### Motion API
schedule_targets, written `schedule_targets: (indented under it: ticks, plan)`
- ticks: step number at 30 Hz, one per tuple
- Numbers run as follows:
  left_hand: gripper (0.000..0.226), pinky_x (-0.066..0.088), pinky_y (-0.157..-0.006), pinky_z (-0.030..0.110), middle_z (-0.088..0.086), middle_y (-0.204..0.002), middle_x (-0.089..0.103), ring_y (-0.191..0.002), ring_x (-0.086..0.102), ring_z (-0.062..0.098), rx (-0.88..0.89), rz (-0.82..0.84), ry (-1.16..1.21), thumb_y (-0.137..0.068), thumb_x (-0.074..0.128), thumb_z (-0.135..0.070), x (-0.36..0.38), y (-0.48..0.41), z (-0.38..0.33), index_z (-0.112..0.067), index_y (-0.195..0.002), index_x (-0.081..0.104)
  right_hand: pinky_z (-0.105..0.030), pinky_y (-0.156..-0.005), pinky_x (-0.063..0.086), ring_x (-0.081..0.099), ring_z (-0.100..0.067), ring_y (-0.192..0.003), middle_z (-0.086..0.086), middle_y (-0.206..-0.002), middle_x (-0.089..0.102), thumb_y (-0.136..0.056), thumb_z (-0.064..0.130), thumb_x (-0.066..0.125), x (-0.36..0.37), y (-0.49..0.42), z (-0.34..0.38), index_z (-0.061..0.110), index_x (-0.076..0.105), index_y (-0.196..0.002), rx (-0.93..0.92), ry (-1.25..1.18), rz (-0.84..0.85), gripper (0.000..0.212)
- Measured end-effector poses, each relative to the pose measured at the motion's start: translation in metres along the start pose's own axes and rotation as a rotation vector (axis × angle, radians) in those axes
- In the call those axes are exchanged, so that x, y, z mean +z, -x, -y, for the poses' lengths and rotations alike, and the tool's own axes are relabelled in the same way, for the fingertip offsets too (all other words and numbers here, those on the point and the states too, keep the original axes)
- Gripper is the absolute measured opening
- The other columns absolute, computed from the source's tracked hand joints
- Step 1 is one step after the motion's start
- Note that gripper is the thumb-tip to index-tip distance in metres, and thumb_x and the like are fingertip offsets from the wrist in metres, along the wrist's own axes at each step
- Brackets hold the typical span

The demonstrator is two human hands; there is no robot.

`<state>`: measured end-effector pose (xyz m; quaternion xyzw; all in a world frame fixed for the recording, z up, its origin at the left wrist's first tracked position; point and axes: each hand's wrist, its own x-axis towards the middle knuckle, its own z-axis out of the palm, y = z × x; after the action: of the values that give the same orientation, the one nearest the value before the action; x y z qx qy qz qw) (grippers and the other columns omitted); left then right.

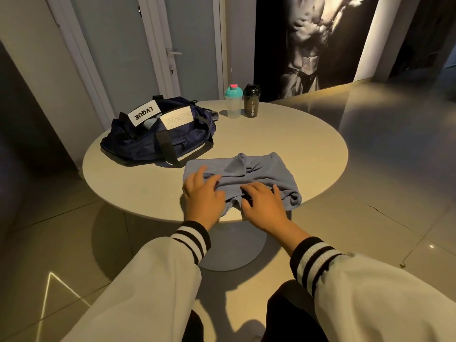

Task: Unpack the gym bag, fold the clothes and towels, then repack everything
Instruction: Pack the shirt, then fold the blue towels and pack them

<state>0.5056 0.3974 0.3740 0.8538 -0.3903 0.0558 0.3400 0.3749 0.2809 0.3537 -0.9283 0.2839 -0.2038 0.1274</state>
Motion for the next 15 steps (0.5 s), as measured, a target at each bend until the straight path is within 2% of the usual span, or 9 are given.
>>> schedule_targets:
  ticks: [2,3,7,11,13,15]
  plan:
    - [0.038,0.032,-0.115,0.043,-0.003,-0.146,0.048,-0.136,0.035,0.024,0.184,0.142,0.014,-0.097,0.055,-0.027,0.007,0.007,-0.009,-0.029,-0.135,0.059,-0.058,-0.121,0.008,0.033,-0.021,-0.144,0.000,-0.149,0.047,-0.101,0.040,0.041,0.001,-0.001,0.000,0.025,0.046,-0.146,0.016,0.014,0.022,0.048]
    - [0.040,0.032,-0.114,0.042,-0.002,-0.144,0.051,-0.135,0.038,0.024,0.214,0.216,-0.013,-0.098,0.053,-0.031,0.011,0.010,-0.009,-0.028,-0.138,0.056,-0.058,-0.120,0.009,0.033,-0.021,-0.144,0.000,-0.149,0.046,-0.101,0.041,0.041,0.001,-0.001,-0.002,0.025,0.046,-0.146,0.023,0.021,0.023,0.048]
    - [0.050,0.019,-0.122,0.041,0.000,-0.159,0.036,-0.146,0.030,0.022,0.189,0.284,-0.202,-0.104,0.041,-0.040,0.016,0.002,0.005,-0.029,-0.152,0.038,-0.053,-0.117,0.018,0.040,-0.023,-0.138,-0.002,-0.146,0.051,-0.102,0.032,0.042,-0.007,-0.001,-0.019,0.022,0.050,-0.143,0.062,0.089,-0.029,0.042]
    - [0.052,0.005,-0.125,0.049,-0.001,-0.166,0.024,-0.153,0.016,0.021,0.089,0.363,-0.319,-0.106,0.031,-0.038,0.011,-0.017,0.005,-0.031,-0.157,0.027,-0.054,-0.120,0.012,0.043,-0.026,-0.134,-0.004,-0.139,0.055,-0.095,0.023,0.050,-0.012,-0.001,-0.021,0.020,0.053,-0.140,0.111,0.131,-0.032,0.044]
    - [0.051,0.006,-0.125,0.048,-0.001,-0.163,0.030,-0.151,0.020,0.022,0.107,0.321,-0.340,-0.105,0.036,-0.034,0.015,-0.015,-0.008,-0.031,-0.155,0.030,-0.055,-0.120,0.010,0.047,-0.027,-0.129,-0.003,-0.130,0.060,-0.094,0.022,0.053,-0.011,-0.001,-0.015,0.019,0.058,-0.133,0.083,0.116,-0.072,0.039]
    - [0.045,0.017,-0.122,0.042,-0.001,-0.151,0.045,-0.141,0.035,0.023,0.173,0.244,-0.214,-0.100,0.047,-0.027,0.021,-0.008,-0.019,-0.030,-0.145,0.046,-0.052,-0.116,0.019,0.053,-0.028,-0.117,-0.003,-0.114,0.064,-0.094,0.024,0.054,-0.009,0.001,-0.013,0.019,0.066,-0.120,0.066,0.103,-0.129,0.029]
